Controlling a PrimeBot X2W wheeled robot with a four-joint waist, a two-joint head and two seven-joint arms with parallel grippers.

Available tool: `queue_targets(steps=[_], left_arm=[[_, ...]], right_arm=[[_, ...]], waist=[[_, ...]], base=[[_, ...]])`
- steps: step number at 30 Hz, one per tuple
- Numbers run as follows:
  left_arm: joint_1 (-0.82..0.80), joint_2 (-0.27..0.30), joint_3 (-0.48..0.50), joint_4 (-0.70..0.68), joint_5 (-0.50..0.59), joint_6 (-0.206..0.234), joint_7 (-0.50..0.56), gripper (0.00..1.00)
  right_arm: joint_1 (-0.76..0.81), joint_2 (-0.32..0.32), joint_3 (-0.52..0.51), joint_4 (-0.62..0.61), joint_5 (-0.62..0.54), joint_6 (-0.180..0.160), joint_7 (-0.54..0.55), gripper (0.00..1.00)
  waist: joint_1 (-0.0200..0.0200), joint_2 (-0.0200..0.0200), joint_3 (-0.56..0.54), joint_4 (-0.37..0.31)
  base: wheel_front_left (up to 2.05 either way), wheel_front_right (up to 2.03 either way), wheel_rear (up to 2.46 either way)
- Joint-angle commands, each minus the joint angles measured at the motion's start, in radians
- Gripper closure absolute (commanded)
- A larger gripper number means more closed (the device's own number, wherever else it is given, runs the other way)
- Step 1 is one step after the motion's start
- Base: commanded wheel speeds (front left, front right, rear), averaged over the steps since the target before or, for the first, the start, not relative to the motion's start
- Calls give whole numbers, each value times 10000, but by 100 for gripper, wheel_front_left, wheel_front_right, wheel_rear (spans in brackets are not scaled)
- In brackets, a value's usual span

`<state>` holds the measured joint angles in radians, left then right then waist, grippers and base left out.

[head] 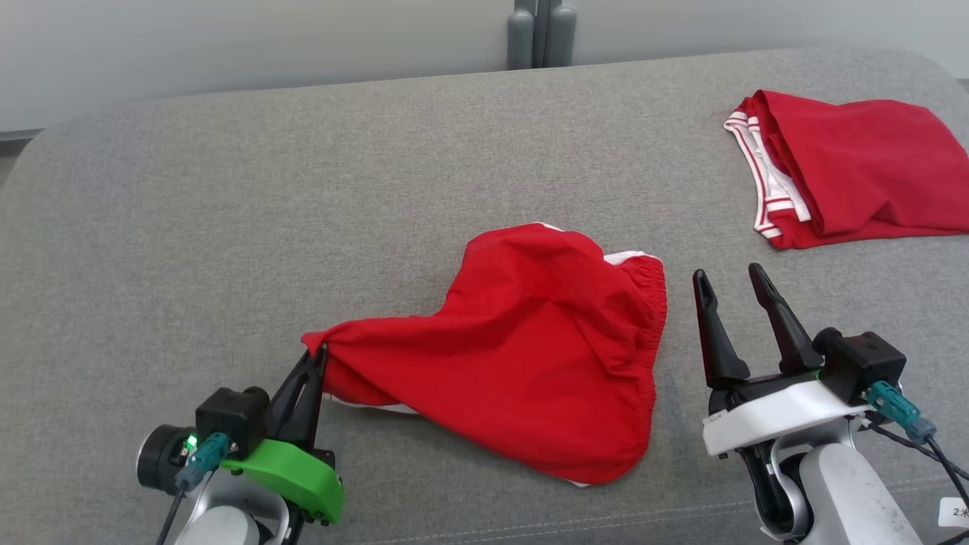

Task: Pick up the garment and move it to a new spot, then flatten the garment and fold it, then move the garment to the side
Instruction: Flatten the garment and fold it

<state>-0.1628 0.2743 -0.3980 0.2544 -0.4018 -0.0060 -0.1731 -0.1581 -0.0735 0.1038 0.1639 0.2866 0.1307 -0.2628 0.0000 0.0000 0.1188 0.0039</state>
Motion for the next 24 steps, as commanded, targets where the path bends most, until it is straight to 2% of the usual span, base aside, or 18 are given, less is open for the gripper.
queue_targets(steps=[1, 15, 21, 22, 23, 24], left_arm=[[-224, 40, 41, 103, -46, -46, -93, 100], [-1910, -204, 41, 3417, -15, -777, -843, 100], [-2449, -361, 131, 4192, 153, -976, -924, 100], [-2489, -375, 211, 4192, 215, -983, -926, 88], [-2492, -391, 285, 4162, 311, -990, -921, 67], [-2469, -442, 394, 4075, 373, -956, -922, 2]], right_arm=[[-125, -5, -6, 53, -47, 0, -26, 0], [-574, -106, 150, 853, 86, 0, -26, 0], [-667, -116, 217, 980, 66, 0, -26, 0], [-687, -110, 228, 997, 56, 0, -24, 0], [-704, -102, 237, 1011, 48, 0, -24, 0], [-713, -98, 241, 1021, 40, 0, -26, 0]], waist=[[0, 0, 76, -141], [0, 0, 262, -582], [0, 0, 307, -631], [0, 0, 320, -630], [0, 0, 331, -629], [0, 0, 339, -622]], base=[[0, 0, 0], [0, 0, 0], [0, 0, 0], [0, 0, 0], [0, 0, 0], [0, 0, 0]])
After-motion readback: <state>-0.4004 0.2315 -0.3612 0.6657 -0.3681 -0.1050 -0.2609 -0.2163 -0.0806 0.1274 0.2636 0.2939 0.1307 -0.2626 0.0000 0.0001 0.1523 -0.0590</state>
